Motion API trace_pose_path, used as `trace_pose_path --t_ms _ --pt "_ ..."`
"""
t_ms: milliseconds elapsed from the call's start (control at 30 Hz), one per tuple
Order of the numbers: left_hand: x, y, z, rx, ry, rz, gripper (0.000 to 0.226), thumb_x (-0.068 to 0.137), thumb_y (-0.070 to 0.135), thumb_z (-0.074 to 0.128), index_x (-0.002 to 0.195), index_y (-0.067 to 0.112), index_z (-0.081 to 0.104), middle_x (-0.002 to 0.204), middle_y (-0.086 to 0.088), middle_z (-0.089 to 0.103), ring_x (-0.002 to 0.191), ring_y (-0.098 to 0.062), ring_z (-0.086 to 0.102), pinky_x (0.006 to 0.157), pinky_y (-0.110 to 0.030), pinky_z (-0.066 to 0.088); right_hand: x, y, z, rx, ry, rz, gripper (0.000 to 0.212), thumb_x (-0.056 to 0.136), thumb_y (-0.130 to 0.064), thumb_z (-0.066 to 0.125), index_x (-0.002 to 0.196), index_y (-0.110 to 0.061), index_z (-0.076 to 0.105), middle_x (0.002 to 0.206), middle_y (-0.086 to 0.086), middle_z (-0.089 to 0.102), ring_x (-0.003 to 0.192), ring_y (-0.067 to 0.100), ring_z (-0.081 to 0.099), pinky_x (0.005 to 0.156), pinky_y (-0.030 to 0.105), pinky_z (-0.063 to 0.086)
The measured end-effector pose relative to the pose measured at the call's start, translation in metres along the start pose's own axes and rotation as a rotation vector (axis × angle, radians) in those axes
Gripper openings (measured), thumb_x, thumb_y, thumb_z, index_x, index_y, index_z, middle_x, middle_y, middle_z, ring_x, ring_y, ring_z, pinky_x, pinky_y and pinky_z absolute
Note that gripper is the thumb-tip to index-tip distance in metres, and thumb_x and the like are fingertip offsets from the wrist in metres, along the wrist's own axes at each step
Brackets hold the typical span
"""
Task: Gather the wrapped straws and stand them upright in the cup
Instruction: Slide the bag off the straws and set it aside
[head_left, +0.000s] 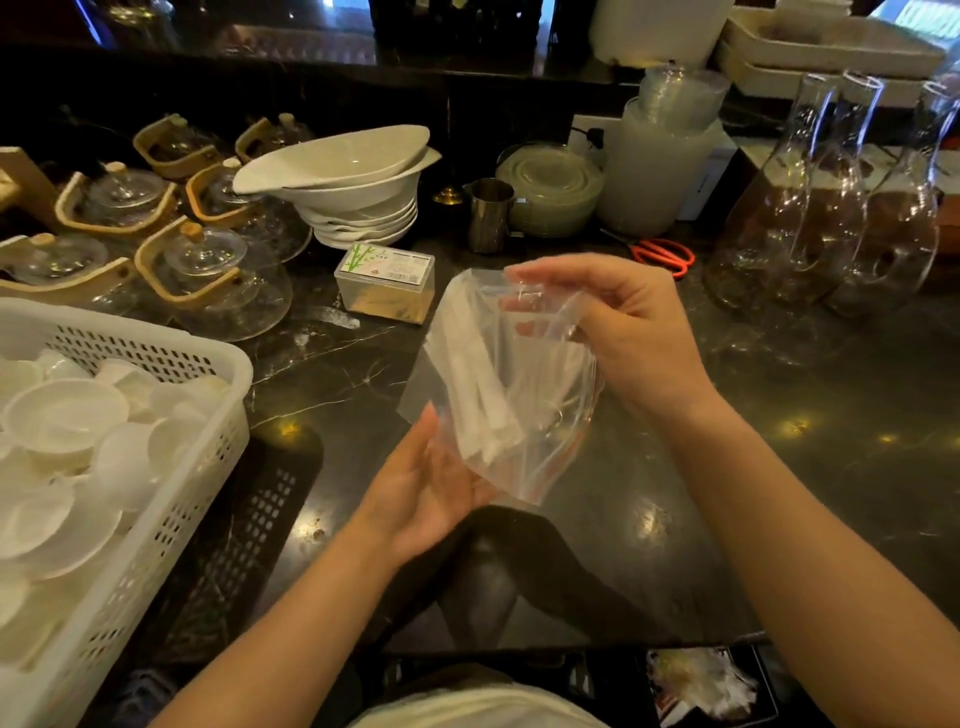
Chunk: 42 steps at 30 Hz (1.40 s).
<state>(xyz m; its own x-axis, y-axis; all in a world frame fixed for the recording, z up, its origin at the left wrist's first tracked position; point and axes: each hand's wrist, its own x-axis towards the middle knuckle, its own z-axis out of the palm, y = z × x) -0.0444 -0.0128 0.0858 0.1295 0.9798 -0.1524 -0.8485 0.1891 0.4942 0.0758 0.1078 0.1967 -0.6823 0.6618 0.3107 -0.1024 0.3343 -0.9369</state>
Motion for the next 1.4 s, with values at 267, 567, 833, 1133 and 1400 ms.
trace_pose_path --t_ms 267,567,833,1133,1400 --pt "0.036 0.039 0.015 0.13 0.19 0.243 0.041 0.068 0.01 0.059 0.109 0.018 0.054 0.083 -0.004 0.074 0.076 -0.016 0.07 0.064 -0.031 0.059 -0.015 0.015 -0.038 -0.044 -0.129 0.06 0.049 0.075 0.016 0.056 0.111 -0.019 0.058 0.111 -0.005 0.064 0.1 0.008 0.065 0.081 0.019 0.053" --pt "0.091 0.09 0.047 0.819 0.178 0.316 0.035 0.078 0.003 0.058 0.108 0.022 0.054 0.103 -0.002 0.066 0.096 -0.016 0.066 0.08 -0.033 0.057 0.01 0.027 -0.08 0.006 -0.078 0.323 0.076 0.065 -0.03 0.07 0.132 -0.032 0.033 0.109 -0.007 0.066 0.097 0.01 0.066 0.082 0.023 0.054" --pt "0.134 0.083 0.064 1.115 0.062 0.317 0.034 0.08 0.006 0.06 0.108 0.023 0.053 0.098 0.008 0.065 0.085 0.003 0.065 0.063 -0.008 0.048 0.038 0.049 -0.079 -0.039 0.019 0.308 0.044 0.087 -0.014 0.054 0.127 -0.015 0.038 0.119 0.012 0.061 0.098 0.019 0.065 0.08 0.032 0.056" --pt "0.141 0.088 0.058 1.21 0.06 0.282 0.031 0.078 0.012 0.063 0.097 0.035 0.055 0.095 0.014 0.065 0.084 0.008 0.063 0.062 -0.007 0.048 0.041 0.071 -0.075 0.004 0.077 0.272 0.039 0.085 -0.016 0.056 0.12 -0.021 0.04 0.104 0.004 0.066 0.094 0.028 0.066 0.067 0.027 0.057" --pt "0.144 0.087 0.059 1.319 0.075 0.301 0.031 0.076 0.011 0.065 0.097 0.031 0.055 0.089 0.013 0.063 0.078 0.008 0.063 0.063 -0.006 0.049 0.037 0.079 -0.068 0.039 0.163 0.196 0.034 0.085 -0.011 0.056 0.105 -0.036 0.046 0.104 -0.008 0.062 0.087 0.006 0.067 0.064 0.028 0.059"
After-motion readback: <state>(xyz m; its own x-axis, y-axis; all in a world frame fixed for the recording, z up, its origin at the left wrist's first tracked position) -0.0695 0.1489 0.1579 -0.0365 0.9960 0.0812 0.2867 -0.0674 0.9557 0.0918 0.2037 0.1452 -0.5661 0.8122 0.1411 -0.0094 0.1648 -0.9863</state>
